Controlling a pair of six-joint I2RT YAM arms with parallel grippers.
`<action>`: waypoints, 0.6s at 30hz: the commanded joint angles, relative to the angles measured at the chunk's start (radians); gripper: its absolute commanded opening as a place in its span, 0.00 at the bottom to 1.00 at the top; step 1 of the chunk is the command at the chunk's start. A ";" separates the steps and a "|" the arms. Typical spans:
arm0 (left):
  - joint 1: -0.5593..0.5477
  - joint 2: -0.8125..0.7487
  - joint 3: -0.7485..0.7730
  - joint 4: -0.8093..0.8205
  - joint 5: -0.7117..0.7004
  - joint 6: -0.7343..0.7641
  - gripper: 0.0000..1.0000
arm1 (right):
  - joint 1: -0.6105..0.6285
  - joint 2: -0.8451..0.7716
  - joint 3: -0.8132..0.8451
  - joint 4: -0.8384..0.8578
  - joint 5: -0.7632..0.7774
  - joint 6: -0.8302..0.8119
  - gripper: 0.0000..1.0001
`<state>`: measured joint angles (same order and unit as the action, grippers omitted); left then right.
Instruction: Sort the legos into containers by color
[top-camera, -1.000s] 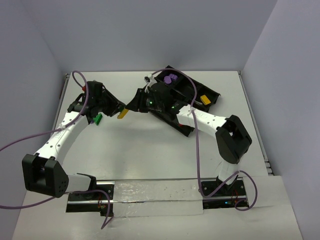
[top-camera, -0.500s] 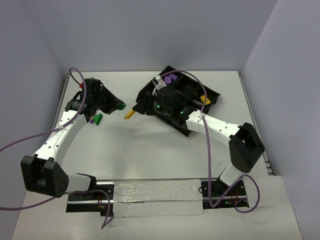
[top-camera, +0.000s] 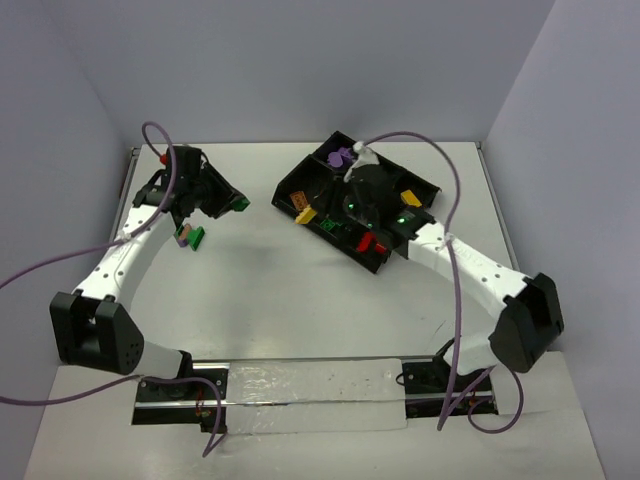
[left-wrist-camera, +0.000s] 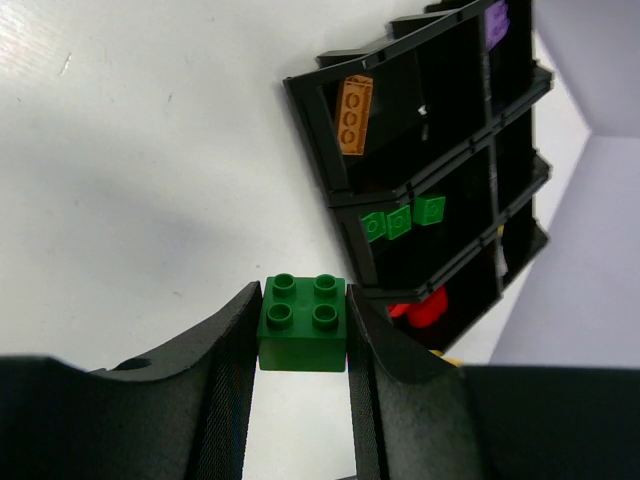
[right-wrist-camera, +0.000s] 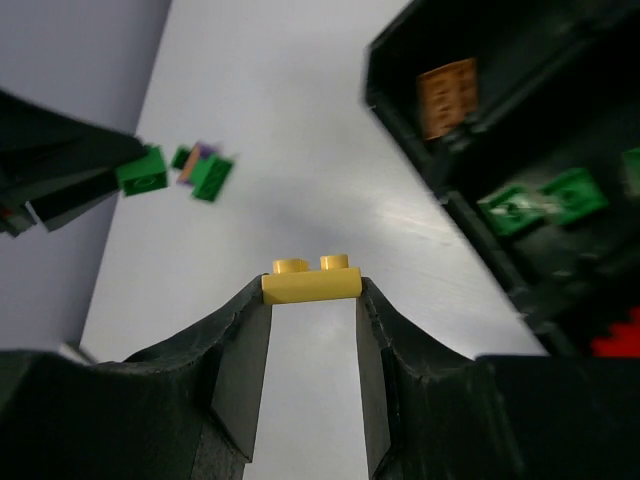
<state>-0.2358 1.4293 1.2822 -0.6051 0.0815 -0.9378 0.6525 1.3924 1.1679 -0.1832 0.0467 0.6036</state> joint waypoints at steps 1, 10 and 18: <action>-0.033 0.088 0.132 -0.045 -0.013 0.139 0.14 | -0.148 -0.142 0.004 -0.185 0.151 -0.059 0.00; -0.081 0.275 0.335 -0.124 0.069 0.250 0.14 | -0.346 -0.103 0.158 -0.459 0.306 -0.056 0.00; -0.138 0.470 0.618 -0.224 0.079 0.343 0.16 | -0.477 0.089 0.320 -0.481 0.306 -0.114 0.00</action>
<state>-0.3369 1.8318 1.7412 -0.7683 0.1534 -0.6717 0.2051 1.3754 1.3852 -0.6286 0.3091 0.5385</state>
